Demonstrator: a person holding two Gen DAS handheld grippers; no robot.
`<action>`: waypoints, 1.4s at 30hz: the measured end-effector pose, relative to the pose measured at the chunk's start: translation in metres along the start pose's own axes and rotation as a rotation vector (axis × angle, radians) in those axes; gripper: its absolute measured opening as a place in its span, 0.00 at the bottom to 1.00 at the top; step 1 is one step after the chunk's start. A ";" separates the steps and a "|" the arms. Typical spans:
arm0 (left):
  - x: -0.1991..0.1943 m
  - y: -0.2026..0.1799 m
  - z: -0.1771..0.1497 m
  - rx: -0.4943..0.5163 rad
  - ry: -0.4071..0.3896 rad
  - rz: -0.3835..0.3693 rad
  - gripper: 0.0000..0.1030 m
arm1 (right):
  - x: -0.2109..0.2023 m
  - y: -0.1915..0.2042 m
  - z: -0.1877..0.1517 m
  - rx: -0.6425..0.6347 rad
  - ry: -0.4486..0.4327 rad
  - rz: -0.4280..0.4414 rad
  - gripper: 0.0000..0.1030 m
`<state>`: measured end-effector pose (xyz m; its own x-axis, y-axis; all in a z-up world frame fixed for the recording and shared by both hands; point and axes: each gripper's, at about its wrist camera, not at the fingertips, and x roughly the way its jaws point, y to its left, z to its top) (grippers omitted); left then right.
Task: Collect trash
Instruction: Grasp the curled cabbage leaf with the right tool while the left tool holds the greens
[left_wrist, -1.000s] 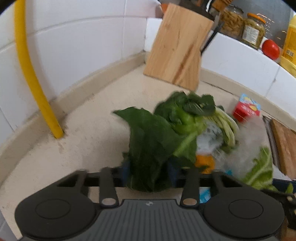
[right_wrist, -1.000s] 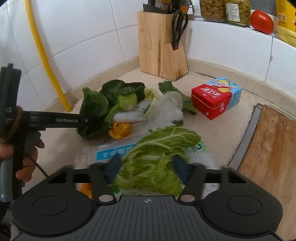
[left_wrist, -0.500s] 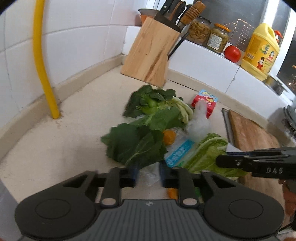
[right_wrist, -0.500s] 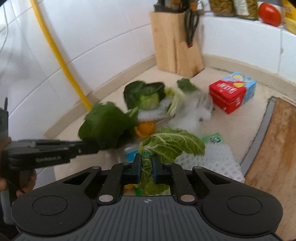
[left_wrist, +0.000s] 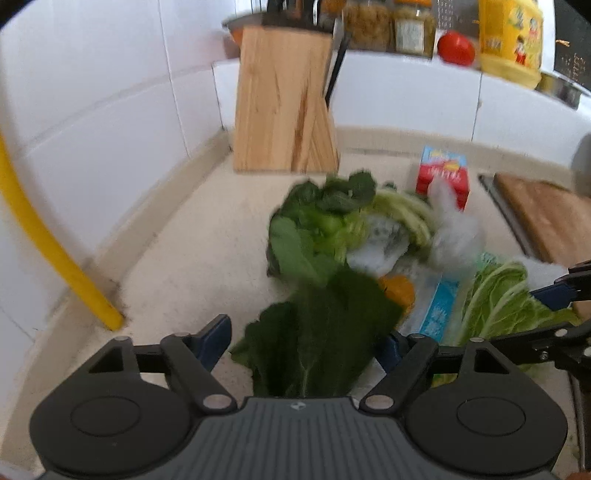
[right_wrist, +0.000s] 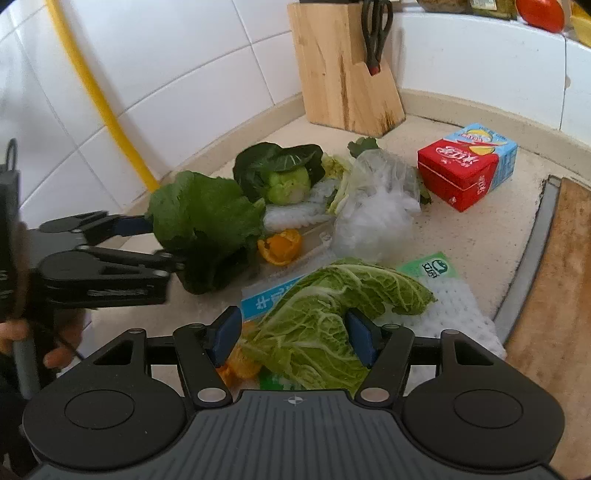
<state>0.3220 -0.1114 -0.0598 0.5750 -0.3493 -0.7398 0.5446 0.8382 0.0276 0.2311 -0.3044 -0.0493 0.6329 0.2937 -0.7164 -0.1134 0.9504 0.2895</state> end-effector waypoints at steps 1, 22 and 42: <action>0.005 0.000 0.000 -0.007 0.021 -0.012 0.56 | 0.004 0.000 0.001 0.001 0.006 -0.008 0.62; -0.061 0.018 -0.043 -0.197 0.066 -0.109 0.25 | -0.016 0.005 0.002 -0.010 0.021 0.032 0.22; -0.028 -0.005 -0.049 -0.157 0.079 0.000 0.49 | 0.015 0.020 -0.007 -0.082 0.022 -0.102 0.51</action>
<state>0.2732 -0.0848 -0.0718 0.5214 -0.3207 -0.7908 0.4394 0.8953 -0.0734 0.2331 -0.2808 -0.0583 0.6277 0.1966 -0.7532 -0.1125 0.9803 0.1622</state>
